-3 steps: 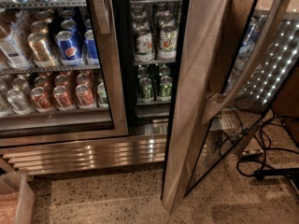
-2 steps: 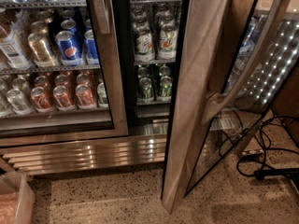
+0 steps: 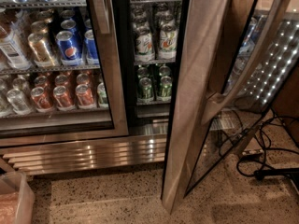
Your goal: Open right fridge door
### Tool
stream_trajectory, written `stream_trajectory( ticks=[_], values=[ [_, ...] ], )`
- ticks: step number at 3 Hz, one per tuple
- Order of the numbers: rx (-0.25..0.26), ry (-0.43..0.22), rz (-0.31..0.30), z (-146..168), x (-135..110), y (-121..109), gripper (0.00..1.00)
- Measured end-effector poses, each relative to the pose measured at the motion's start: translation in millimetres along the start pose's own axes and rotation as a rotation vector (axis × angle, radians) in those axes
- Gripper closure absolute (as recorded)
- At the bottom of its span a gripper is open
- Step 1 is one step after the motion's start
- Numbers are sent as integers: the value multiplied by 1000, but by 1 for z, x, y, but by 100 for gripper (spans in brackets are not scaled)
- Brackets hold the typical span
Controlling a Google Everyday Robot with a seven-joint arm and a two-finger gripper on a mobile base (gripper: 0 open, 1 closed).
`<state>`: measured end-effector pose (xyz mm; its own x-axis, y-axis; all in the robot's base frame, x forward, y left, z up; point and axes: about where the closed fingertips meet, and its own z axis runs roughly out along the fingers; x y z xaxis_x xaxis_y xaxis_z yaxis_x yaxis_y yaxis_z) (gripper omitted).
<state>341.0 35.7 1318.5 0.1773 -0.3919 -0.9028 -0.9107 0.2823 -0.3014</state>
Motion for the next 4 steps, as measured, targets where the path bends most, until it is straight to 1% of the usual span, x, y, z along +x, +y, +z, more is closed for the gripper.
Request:
stream_trajectory(
  ticks=[1, 2, 4],
  values=[
    [0, 0, 0, 0, 0, 0, 84],
    [0, 0, 0, 0, 0, 0, 99],
    [0, 0, 0, 0, 0, 0, 100]
  ],
)
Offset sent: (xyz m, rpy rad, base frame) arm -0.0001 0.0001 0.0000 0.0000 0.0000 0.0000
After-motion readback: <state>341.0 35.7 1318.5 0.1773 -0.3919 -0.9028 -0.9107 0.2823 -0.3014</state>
